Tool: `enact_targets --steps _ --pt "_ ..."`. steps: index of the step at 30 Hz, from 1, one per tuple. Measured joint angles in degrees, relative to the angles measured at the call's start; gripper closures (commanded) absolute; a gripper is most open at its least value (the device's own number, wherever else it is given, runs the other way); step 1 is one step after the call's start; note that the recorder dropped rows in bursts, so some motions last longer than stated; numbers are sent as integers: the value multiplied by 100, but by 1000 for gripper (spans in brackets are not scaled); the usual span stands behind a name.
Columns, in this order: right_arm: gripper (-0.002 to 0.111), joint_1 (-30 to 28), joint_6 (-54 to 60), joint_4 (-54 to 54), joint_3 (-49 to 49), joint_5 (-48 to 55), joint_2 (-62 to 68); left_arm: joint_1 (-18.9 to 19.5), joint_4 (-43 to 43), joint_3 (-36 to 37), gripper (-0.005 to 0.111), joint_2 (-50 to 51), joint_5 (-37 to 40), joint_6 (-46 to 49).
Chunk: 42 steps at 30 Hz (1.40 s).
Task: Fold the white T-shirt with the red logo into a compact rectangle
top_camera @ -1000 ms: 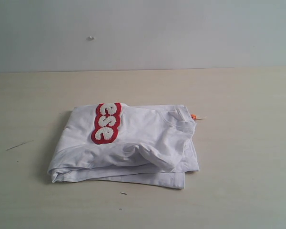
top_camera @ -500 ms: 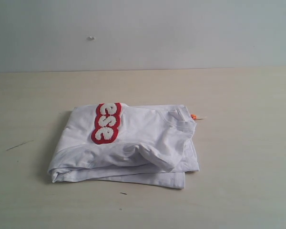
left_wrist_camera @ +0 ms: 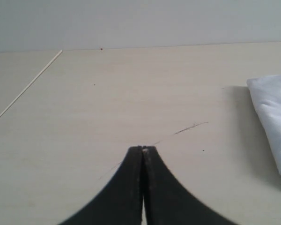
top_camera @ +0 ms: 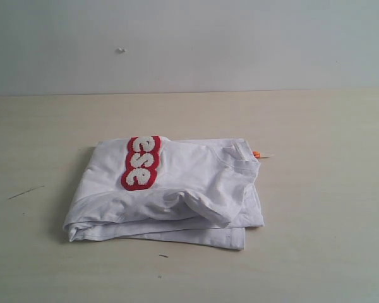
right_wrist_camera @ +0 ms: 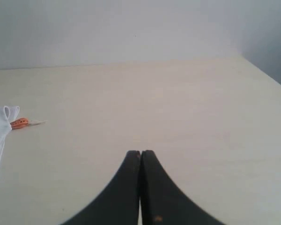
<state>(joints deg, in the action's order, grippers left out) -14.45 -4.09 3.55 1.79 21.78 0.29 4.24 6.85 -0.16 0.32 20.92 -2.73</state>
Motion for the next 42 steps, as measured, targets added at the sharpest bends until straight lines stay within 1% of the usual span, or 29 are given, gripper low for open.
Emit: enact_targets --steps 10,19,42 --pt "108 0 60 0 0 0 0 0 0 0 107 0 0 0" --pt "108 0 478 0 0 11 0 0 0 0 107 0 0 0" --pt "108 0 500 -24 0 22 0 0 0 0 107 0 0 0"
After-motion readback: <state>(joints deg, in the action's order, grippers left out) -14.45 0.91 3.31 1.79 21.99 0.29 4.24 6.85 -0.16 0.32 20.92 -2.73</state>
